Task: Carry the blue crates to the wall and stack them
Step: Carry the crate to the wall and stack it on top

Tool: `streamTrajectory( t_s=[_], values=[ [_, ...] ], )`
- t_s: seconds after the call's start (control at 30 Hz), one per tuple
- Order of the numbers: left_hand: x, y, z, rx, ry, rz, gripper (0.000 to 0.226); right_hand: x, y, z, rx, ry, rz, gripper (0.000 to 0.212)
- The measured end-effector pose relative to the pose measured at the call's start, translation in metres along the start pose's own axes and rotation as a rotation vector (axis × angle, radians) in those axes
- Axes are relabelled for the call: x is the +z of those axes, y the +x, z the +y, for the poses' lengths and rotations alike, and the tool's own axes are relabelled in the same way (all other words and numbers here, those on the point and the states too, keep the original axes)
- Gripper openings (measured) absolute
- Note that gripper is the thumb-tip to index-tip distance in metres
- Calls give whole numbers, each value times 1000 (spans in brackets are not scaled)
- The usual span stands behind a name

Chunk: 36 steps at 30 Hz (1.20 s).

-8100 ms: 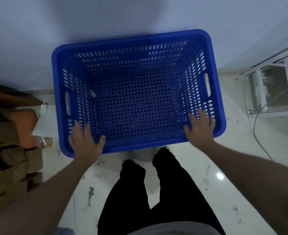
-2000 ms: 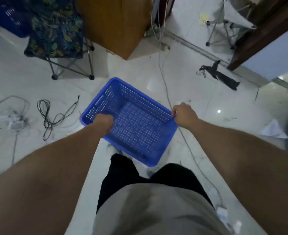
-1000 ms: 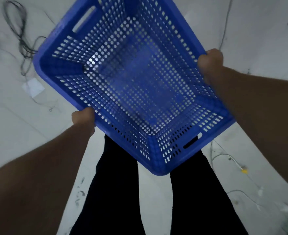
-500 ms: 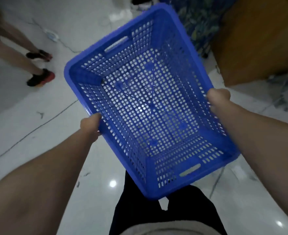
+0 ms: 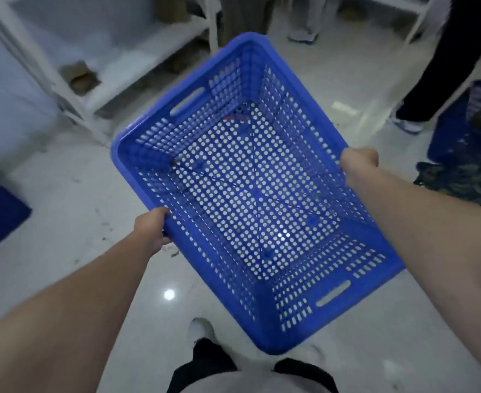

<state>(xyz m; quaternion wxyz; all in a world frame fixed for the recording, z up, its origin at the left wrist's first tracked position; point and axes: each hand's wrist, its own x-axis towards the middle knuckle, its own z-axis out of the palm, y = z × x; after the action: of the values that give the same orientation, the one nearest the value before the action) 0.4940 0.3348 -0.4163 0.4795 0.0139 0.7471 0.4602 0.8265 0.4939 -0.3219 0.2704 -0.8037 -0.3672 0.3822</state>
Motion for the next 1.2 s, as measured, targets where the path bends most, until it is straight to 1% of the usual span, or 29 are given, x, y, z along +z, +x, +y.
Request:
streamTrajectory(
  t_s=[0.03,0.07,0.1,0.13,0.17,0.2,0.23,0.27,0.3,0.37,0.43,0.5,0.53,0.67,0.73,0.8,0.9,0.93,0.97,1.0,1.03,1.07,1.1,1.13,1.17,1.2],
  values=[
    [-26,9,2,-14,-41,19,25,28,-3,-13,-38,-14,-30,24],
    [-59,19,3,-25,-91,46,26,56,-13,-29,-63,2,-31,13],
    [-89,28,4,-30,-134,74,28,89,-15,-43,-98,-9,-34,11],
    [-120,36,7,-35,-172,103,30,121,-37,-60,-108,-26,-70,28],
    [-150,41,10,-39,-211,131,31,159,-52,-76,-156,-34,-96,36],
    [-168,45,11,-47,-240,149,31,180,-60,-88,-194,-50,-98,37],
    [-191,49,14,-60,-274,179,32,204,-66,-102,-228,-61,-114,33],
    [-217,53,17,-69,-307,209,32,228,-82,-116,-253,-87,-143,23],
    [-240,56,20,-74,-341,230,32,253,-98,-132,-298,-111,-185,7],
    [-277,65,26,-72,-396,258,32,297,-130,-163,-423,-204,-299,16],
    [-313,73,32,-70,-433,295,34,344,-160,-191,-477,-283,-361,6],
    [-344,82,40,-56,-473,333,40,393,-182,-217,-523,-261,-361,22],
    [-355,88,45,-49,-491,352,42,408,-197,-230,-555,-252,-343,23],
    [-404,115,71,-19,-566,442,36,488,-245,-282,-669,-227,-436,17],
    [-426,132,89,-11,-585,485,34,532,-259,-308,-680,-213,-474,18],
    [-447,149,111,-5,-599,531,28,576,-276,-338,-680,-199,-536,19],
    [-474,169,145,-3,-632,598,8,636,-300,-384,-687,-165,-614,28],
    [-485,176,155,0,-639,618,6,654,-309,-399,-695,-169,-646,27],
    [-495,182,165,5,-652,633,6,669,-321,-416,-704,-209,-700,16],
    [-505,187,173,7,-668,645,6,684,-333,-431,-750,-226,-766,2],
    [-513,189,179,7,-681,657,6,698,-345,-443,-775,-261,-828,15],
    [-524,193,185,5,-702,671,6,709,-362,-455,-792,-295,-873,19],
    [-536,198,191,1,-726,683,6,726,-377,-467,-801,-297,-877,14],
    [-547,203,197,4,-747,690,6,749,-391,-477,-837,-283,-851,4],
    [-558,209,201,8,-770,689,7,775,-402,-486,-852,-259,-815,19],
    [-575,219,203,8,-799,692,7,799,-421,-495,-860,-259,-824,32]
  ],
)
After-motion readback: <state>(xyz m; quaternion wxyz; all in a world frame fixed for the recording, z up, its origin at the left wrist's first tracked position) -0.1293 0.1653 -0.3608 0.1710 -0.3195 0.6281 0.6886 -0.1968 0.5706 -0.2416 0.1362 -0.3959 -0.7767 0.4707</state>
